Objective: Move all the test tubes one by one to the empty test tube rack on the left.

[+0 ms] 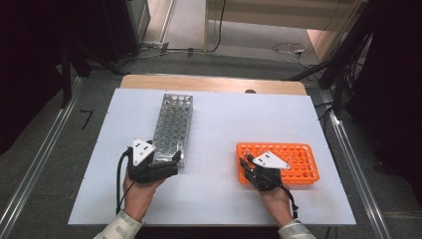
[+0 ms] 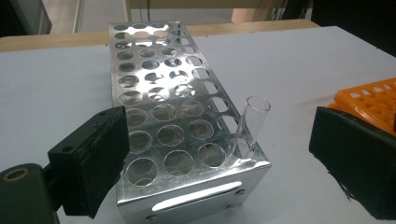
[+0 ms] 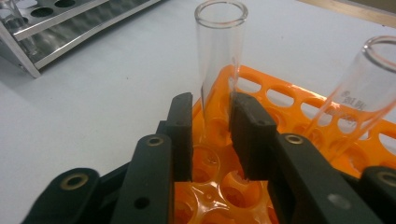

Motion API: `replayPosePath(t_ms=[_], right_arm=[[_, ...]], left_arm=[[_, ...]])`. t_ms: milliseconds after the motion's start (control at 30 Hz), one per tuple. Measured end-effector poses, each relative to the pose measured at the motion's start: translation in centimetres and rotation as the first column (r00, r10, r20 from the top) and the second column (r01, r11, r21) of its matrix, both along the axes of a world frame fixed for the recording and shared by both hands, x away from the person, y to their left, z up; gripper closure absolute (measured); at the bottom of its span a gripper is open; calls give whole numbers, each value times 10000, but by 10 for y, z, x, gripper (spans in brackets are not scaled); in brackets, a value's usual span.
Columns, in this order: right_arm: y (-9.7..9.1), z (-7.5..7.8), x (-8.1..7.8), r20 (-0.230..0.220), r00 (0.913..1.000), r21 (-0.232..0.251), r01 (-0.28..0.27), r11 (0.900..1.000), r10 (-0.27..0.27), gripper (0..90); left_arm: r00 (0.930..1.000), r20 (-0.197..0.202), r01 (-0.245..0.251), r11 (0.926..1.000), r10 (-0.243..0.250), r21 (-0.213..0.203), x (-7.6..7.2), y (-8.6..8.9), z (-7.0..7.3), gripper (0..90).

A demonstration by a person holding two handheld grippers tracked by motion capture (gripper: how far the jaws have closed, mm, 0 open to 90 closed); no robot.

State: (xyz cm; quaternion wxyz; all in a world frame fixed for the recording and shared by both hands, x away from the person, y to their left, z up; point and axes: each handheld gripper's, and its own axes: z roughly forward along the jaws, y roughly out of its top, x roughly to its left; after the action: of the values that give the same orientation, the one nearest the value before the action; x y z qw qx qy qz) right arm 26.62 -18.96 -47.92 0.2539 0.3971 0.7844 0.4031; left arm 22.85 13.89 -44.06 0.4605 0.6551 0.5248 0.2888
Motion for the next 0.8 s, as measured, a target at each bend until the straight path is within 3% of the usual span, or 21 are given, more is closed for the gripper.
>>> replayPosePath(t_ms=[400, 800], right_arm=[[-2, 8, -2, 198, 9998, 169, 53, 9998, -56, 729], [-5, 26, -11, 503, 9987, 484, -4, 9988, -20, 731]], left_arm=[[10000, 28, 30, 10000, -30, -18, -1, 0, 1, 49], [10000, 53, 31, 10000, -31, 26, -2, -1, 1, 49]])
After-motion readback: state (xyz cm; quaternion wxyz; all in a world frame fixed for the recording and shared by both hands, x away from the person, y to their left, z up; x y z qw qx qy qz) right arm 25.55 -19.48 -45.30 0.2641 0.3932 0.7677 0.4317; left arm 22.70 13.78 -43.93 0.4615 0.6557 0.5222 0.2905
